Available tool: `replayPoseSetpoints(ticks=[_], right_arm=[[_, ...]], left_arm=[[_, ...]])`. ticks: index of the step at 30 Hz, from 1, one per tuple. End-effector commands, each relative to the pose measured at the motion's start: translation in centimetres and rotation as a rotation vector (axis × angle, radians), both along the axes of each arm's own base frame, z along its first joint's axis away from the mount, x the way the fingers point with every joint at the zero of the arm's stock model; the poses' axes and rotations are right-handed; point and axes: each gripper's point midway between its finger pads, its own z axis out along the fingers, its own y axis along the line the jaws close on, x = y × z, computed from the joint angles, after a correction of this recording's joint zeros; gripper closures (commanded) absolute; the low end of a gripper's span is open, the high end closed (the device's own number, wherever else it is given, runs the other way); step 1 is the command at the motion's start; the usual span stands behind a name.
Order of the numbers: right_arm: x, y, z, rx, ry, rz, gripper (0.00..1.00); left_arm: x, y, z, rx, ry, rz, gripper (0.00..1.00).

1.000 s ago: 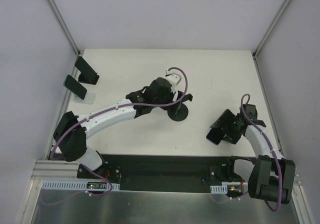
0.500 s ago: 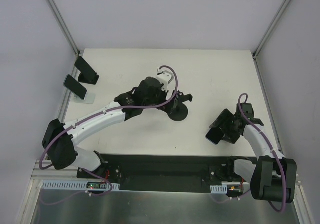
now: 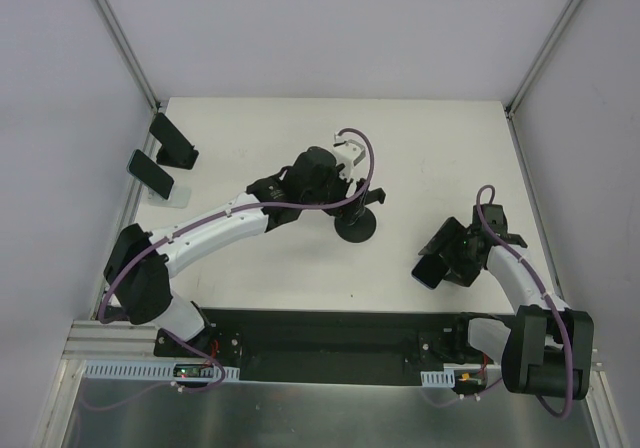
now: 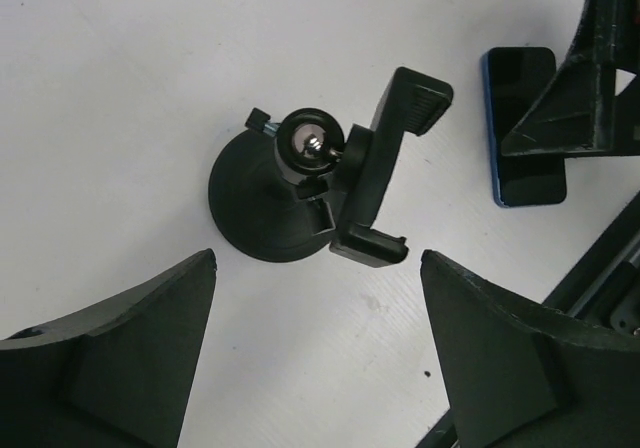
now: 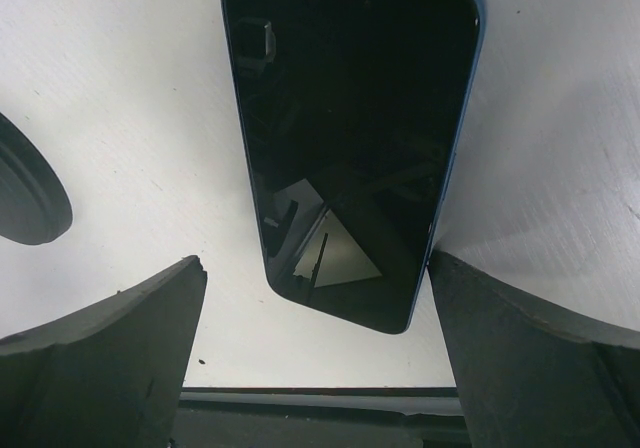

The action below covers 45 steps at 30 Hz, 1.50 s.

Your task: Place the phone on the phone stand

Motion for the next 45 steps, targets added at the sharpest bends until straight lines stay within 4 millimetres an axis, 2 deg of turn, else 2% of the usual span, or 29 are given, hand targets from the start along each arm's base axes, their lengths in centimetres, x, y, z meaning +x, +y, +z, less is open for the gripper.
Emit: replayPoseSetpoints(ticks=[1, 3, 6, 9, 16, 19, 20, 21, 22, 24, 26, 27, 29, 30, 31, 32, 34, 40, 45], right_arm=[[0.5, -0.8, 0.2, -0.052, 0.002, -0.001, 0.04], [0.6, -1.0, 0.2, -0.062, 0.003, 0.008, 0.04], [0.6, -1.2, 0.3, -0.074, 0.004, 0.011, 0.04], [0.7, -1.4, 0.2, -0.087, 0.01, 0.008, 0.04], [1.3, -1.9, 0.4, -0.111, 0.005, 0.012, 0.04], [1.5, -2.4, 0.5, -0.141, 0.018, 0.019, 0.04], [1.8, -2.6, 0.7, -0.151, 0.018, 0.018, 0.04], [1.9, -2.7, 0.7, -0.155, 0.021, 0.016, 0.04], [2.1, -2.7, 0.8, -0.154, 0.018, 0.007, 0.04], [2.5, -3.0, 1.1, -0.165, 0.027, -0.033, 0.04], [2.3, -2.8, 1.1, -0.162, 0.071, -0.049, 0.04], [2.7, -2.6, 1.2, -0.157, 0.084, -0.05, 0.04], [2.3, -2.4, 1.2, -0.17, 0.13, -0.072, 0.04], [2.4, -2.3, 1.4, -0.176, 0.145, -0.081, 0.04], [1.5, -3.5, 1.2, -0.248, 0.198, -0.117, 0.04], [1.3, -3.3, 1.3, -0.262, 0.219, -0.115, 0.04], [1.1, -2.9, 1.2, -0.265, 0.256, -0.094, 0.03], [0.7, -2.1, 0.0, -0.25, 0.299, -0.086, 0.01], [1.4, -1.4, -0.9, -0.221, 0.295, -0.083, 0.04]], left_arm=[[2.5, 1.6, 0.6, 0.068, -0.073, 0.114, 0.22], [2.7, 1.9, 0.1, 0.088, -0.072, 0.127, 0.28], [3.1, 2.9, -0.2, 0.107, -0.078, 0.165, 0.32], [3.4, 3.8, -0.1, 0.118, -0.094, 0.195, 0.33], [2.6, 4.7, -0.2, 0.11, -0.082, 0.195, 0.3], [1.2, 4.4, 0.6, 0.064, -0.057, 0.147, 0.27], [0.6, 4.4, 0.5, 0.052, -0.043, 0.126, 0.18], [-0.1, 4.4, 1.7, 0.015, -0.049, 0.104, 0.12], [-1.3, 3.7, 2.2, -0.024, -0.028, 0.04, 0.08], [-2.8, 3.6, 3.4, -0.071, -0.024, -0.02, 0.01], [-4.4, 3.5, 3.8, -0.108, -0.001, -0.076, 0.01], [-5.0, 3.9, 4.7, -0.132, -0.012, -0.084, 0.01], [-5.7, 4.4, 4.7, -0.147, -0.002, -0.082, 0.01], [-6.1, 4.7, 5.5, -0.165, -0.017, -0.083, 0.01], [-6.2, 5.0, 5.7, -0.172, -0.023, -0.082, 0.01], [-6.5, 5.3, 5.5, -0.172, -0.02, -0.077, 0.01], [-7.0, 5.8, 6.5, -0.2, -0.035, -0.072, 0.01], [-8.0, 6.6, 7.4, -0.236, -0.047, -0.073, 0.01], [-8.3, 6.8, 7.3, -0.244, -0.04, -0.074, 0.01]])
